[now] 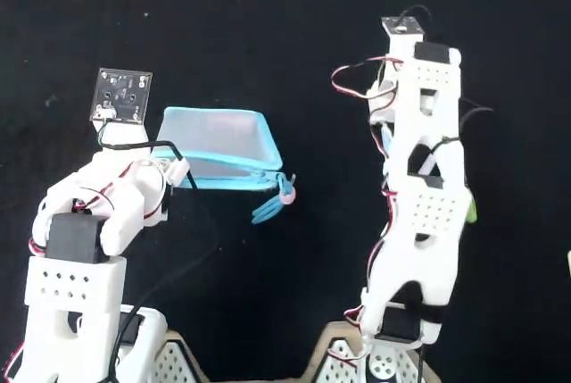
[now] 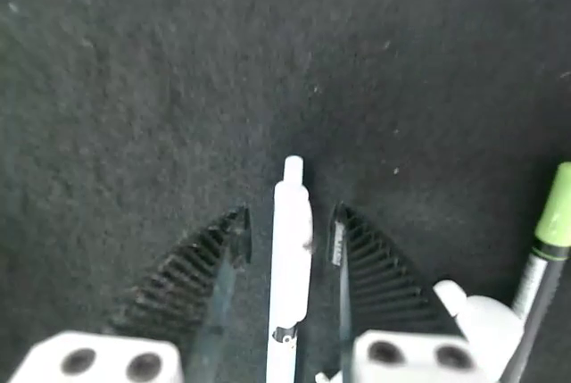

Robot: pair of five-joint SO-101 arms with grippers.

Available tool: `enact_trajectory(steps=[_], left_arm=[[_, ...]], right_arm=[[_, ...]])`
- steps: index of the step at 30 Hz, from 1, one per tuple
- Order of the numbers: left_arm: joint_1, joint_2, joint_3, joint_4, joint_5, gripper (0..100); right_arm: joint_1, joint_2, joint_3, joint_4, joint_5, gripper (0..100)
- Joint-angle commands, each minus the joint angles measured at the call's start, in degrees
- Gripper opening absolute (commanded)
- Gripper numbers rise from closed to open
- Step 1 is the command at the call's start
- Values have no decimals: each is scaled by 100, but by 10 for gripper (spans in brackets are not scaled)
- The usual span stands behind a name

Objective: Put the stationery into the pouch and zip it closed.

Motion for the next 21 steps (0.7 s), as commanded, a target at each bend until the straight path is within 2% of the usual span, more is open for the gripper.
enact_trajectory(steps=[1,8,12,14,16,21], left_arm=[[22,-53,-48,-79,35,30],[13,-53,-48,-70,35,30],[13,-53,-48,-70,35,30],[13,-53,-48,-70,35,30],[22,-53,-48,-70,35,30],[31,-53,-48,-79,35,30]], right_arm=[[-97,321,-1051,413,26,145],[-26,1279,-2352,949,44,145],[-18,1675,-2932,1169,369,144],[0,1780,-3160,1292,404,108],[44,1807,-3310,1310,387,7],[193,1807,-3459,1345,378,11]])
